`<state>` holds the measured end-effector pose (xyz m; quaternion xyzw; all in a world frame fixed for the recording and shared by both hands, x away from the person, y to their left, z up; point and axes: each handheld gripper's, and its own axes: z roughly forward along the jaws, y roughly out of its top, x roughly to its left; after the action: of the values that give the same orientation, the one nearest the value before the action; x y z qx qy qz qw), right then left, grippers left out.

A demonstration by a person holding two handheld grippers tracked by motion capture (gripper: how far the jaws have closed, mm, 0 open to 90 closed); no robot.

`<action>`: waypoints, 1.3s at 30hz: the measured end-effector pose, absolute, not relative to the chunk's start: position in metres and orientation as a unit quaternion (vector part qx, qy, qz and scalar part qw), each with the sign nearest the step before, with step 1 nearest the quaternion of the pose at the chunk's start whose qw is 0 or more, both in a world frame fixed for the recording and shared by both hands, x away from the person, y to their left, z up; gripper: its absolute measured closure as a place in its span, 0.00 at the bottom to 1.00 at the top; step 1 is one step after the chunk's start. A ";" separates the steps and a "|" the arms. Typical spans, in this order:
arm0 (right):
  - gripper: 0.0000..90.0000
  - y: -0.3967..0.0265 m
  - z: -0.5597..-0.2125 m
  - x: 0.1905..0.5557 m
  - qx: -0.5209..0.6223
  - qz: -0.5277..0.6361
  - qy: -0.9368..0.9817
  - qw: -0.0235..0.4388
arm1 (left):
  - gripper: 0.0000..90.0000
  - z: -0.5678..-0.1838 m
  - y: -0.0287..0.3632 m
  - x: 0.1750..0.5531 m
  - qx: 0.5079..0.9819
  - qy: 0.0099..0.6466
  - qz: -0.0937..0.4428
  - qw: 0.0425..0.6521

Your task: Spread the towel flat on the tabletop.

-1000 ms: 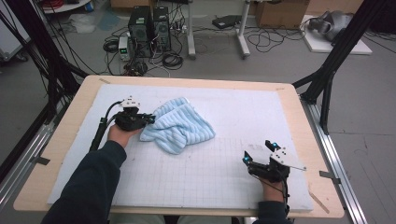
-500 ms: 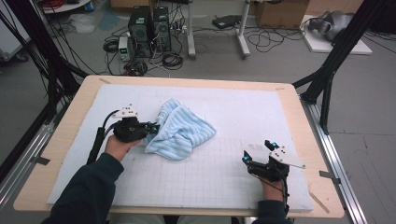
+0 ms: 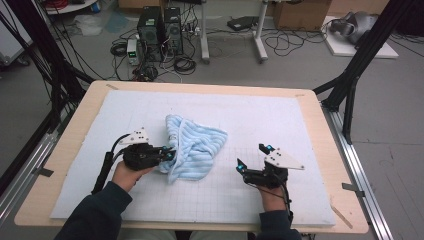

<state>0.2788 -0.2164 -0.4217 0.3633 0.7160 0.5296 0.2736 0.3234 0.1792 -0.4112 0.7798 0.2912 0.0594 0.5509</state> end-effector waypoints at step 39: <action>0.31 -0.028 -0.441 0.275 0.181 0.496 0.839 0.133 | 0.45 -0.415 0.255 0.323 0.736 0.359 0.157 0.551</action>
<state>0.2749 -0.0279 -0.4414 0.1809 0.8390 0.4958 0.1326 0.3226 0.2549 -0.4152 0.7365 0.3591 0.1570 0.5514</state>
